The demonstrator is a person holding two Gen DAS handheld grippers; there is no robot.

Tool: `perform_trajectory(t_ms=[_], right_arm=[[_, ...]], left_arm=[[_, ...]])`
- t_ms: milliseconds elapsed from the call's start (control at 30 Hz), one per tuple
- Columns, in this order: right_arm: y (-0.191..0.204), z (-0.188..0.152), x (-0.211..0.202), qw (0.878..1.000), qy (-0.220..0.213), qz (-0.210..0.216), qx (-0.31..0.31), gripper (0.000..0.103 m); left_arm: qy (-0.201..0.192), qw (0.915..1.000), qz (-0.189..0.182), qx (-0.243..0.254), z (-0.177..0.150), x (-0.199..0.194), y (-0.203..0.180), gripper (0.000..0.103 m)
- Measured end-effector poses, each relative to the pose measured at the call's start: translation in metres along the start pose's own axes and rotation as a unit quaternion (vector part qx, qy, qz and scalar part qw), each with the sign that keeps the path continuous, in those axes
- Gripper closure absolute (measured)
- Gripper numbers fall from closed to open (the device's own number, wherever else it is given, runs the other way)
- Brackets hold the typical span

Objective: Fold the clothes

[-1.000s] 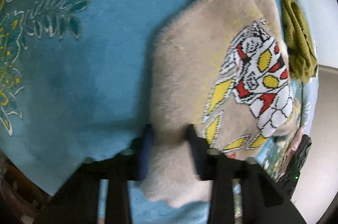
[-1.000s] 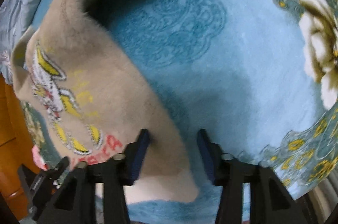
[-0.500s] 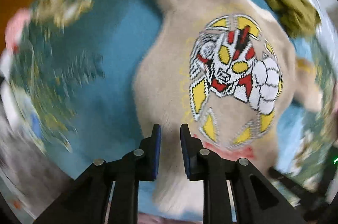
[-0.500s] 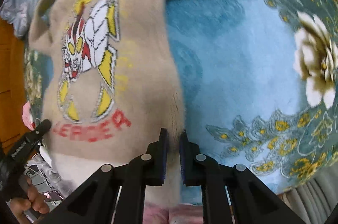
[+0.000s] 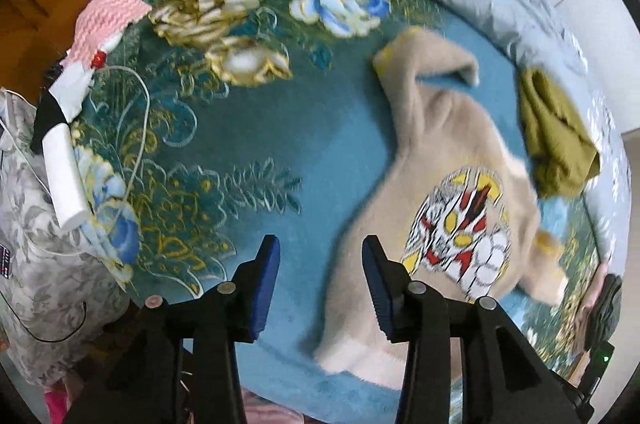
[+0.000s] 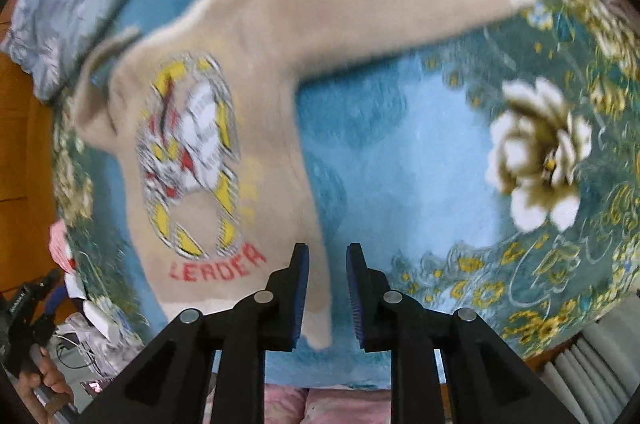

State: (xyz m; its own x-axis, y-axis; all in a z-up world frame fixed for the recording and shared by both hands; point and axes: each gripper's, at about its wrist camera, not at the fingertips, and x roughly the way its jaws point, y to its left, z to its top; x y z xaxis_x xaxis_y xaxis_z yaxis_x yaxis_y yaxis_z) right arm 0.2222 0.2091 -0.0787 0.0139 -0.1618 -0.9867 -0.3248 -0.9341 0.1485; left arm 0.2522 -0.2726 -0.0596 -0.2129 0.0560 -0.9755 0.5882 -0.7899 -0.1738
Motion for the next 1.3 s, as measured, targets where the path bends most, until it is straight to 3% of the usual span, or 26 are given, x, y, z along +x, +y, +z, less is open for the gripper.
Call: perform_trajectory(t_ms=[67, 133, 167, 200, 233, 267, 433, 600, 733, 800, 1000, 1133, 1233, 1267, 1300], right_arm=[[0.01, 0.018, -0.017, 1.0, -0.021, 0.004, -0.003, 0.075], [0.026, 0.033, -0.033, 0.999, -0.042, 0.01, 0.004, 0.071], [0.034, 0.041, -0.04, 0.998, -0.055, 0.015, 0.01, 0.06], [0.041, 0.046, -0.048, 0.997, -0.068, 0.019, 0.015, 0.052], [0.047, 0.05, -0.056, 0.996, -0.081, 0.023, 0.02, 0.036], [0.056, 0.052, -0.058, 0.995, -0.091, 0.025, 0.021, 0.033], [0.091, 0.059, -0.055, 0.996, -0.087, 0.004, -0.009, 0.027], [0.109, 0.059, -0.042, 0.996, -0.076, -0.049, -0.023, 0.021], [0.11, 0.057, -0.045, 0.994, -0.083, -0.064, 0.003, 0.0], [0.111, 0.054, -0.05, 0.994, -0.087, -0.071, 0.011, 0.0], [0.104, 0.047, -0.054, 0.993, -0.07, -0.096, 0.025, 0.0], [0.097, 0.046, -0.056, 0.99, -0.06, -0.117, 0.047, 0.0], [0.096, 0.046, -0.057, 0.989, -0.056, -0.124, 0.053, 0.0], [0.096, 0.046, -0.057, 0.989, -0.053, -0.125, 0.052, 0.0], [0.097, 0.046, -0.057, 0.989, -0.05, -0.128, 0.049, 0.0]], left_arm=[[-0.011, 0.9999, -0.008, 0.006, 0.015, -0.009, -0.008, 0.059], [-0.027, 0.9992, -0.022, 0.017, 0.03, -0.018, -0.02, 0.053], [-0.035, 0.9986, -0.028, 0.026, 0.037, -0.021, -0.027, 0.045], [-0.043, 0.9979, -0.031, 0.036, 0.043, -0.024, -0.033, 0.043], [-0.049, 0.9971, -0.033, 0.047, 0.048, -0.025, -0.04, 0.043], [-0.05, 0.9964, -0.033, 0.06, 0.053, -0.024, -0.047, 0.043], [-0.037, 0.9896, -0.011, 0.138, 0.068, 0.005, -0.08, 0.043], [-0.03, 0.9706, 0.025, 0.237, 0.085, 0.046, -0.121, 0.043], [-0.028, 0.951, 0.05, 0.304, 0.111, 0.083, -0.154, 0.043], [-0.035, 0.9371, 0.066, 0.341, 0.121, 0.099, -0.175, 0.043], [-0.067, 0.8716, 0.121, 0.47, 0.14, 0.144, -0.246, 0.043], [-0.06, 0.8374, 0.157, 0.52, 0.144, 0.179, -0.27, 0.043], [-0.063, 0.8254, 0.176, 0.533, 0.148, 0.199, -0.274, 0.043], [-0.065, 0.8289, 0.18, 0.526, 0.153, 0.203, -0.272, 0.052], [-0.064, 0.8394, 0.176, 0.51, 0.16, 0.204, -0.268, 0.075]])
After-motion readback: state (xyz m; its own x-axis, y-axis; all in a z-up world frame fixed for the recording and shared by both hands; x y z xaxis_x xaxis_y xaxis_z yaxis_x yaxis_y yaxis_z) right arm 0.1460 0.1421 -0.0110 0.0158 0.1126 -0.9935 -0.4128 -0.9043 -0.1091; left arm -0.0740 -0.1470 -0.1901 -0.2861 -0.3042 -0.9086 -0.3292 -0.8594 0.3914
